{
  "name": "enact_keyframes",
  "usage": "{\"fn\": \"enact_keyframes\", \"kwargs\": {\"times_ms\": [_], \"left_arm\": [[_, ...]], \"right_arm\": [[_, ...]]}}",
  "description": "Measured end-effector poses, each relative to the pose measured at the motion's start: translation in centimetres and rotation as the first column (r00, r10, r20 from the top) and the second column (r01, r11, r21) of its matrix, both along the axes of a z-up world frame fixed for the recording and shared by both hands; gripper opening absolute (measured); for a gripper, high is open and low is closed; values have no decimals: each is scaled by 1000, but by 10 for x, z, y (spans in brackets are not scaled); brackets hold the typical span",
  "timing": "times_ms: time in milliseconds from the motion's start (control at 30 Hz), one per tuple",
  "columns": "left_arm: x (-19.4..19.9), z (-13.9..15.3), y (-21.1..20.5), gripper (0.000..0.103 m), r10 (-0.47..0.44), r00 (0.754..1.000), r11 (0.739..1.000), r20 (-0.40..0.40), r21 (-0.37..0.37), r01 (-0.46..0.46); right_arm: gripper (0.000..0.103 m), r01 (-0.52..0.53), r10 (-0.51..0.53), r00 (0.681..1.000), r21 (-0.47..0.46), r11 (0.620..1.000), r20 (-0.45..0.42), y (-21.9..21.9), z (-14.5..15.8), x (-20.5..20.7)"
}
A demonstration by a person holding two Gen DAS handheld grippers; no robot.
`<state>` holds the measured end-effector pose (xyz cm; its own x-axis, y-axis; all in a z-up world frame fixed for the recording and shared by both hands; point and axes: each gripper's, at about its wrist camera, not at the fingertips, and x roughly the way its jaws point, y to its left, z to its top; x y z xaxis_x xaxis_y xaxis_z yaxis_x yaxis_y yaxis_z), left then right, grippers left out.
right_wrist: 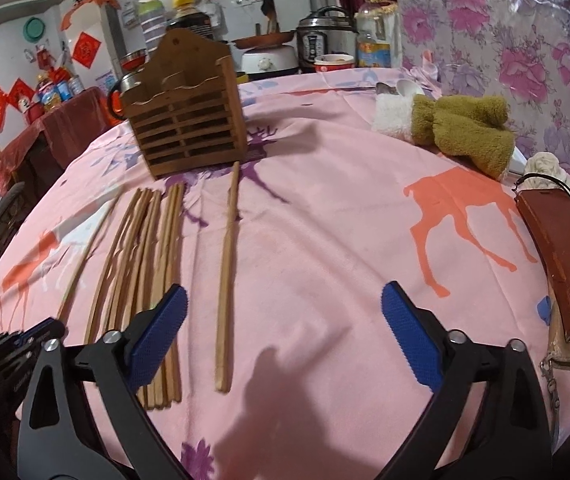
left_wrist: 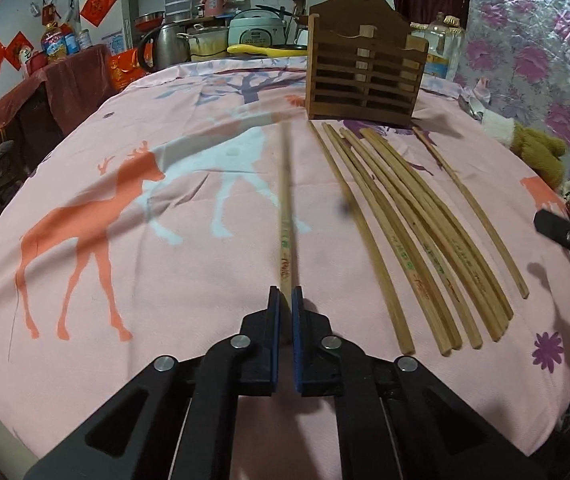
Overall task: Organize utensils
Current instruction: 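Close the left tool on one chopstick while the right tool grasps another chopstick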
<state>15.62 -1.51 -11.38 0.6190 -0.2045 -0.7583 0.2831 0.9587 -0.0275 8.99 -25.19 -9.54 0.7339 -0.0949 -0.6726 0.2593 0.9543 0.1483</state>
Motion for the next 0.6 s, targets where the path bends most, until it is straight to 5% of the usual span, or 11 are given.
{"fn": "enact_keyframes", "kwargs": {"times_ms": [367,600], "left_arm": [[-3,-2,4,7,2,1000,1000,-4,-28,-2],[-3,-2,6,7,0,1000,999,0,-45,0]], "right_arm": [[51,-71,69,995,-28,997,-67,15,-16,-10],[45,-127,124,991,-45,991,-56,29,-16,-12]]}}
